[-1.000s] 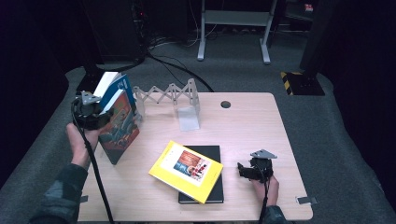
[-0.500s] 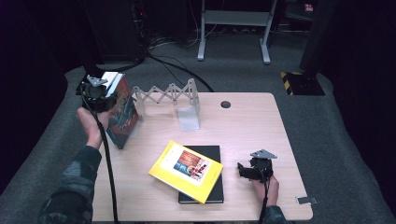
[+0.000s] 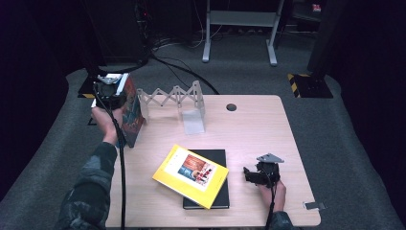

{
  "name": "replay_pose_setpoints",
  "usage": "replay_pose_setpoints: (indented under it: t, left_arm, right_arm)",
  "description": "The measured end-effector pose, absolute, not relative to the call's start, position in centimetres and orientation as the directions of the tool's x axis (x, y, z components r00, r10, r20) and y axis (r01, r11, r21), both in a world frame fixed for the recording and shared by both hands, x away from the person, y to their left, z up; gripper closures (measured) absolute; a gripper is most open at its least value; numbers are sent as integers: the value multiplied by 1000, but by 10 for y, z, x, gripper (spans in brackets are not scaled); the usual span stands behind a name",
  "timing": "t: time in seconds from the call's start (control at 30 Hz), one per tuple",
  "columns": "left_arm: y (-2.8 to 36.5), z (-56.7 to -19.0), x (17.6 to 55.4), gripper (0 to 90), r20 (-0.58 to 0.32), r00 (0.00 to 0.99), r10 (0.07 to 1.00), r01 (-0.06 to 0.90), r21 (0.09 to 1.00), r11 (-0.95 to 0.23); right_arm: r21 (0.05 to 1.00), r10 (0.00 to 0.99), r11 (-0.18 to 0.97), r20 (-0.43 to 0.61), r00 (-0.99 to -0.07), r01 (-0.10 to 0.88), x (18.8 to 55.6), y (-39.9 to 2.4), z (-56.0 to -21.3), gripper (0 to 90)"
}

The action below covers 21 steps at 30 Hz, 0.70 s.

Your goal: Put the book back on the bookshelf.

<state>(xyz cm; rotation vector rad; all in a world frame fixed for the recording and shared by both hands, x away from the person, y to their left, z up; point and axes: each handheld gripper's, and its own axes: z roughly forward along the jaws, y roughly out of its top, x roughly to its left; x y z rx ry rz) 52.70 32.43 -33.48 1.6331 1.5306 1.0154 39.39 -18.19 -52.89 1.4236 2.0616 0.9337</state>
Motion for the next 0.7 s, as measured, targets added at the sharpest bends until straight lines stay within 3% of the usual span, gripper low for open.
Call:
replay_pose_setpoints:
  t: [0.43, 0.7]
  left_arm:
    - [320, -335, 530, 711, 163, -20, 986, 493, 860, -132]
    - [320, -326, 519, 561, 204, -9, 979, 494, 852, -173]
  right_arm:
    - [748, 935, 234, 3, -355, 621, 394, -182, -529, 168]
    - [748, 935, 233, 3, -355, 621, 394, -182, -529, 168]
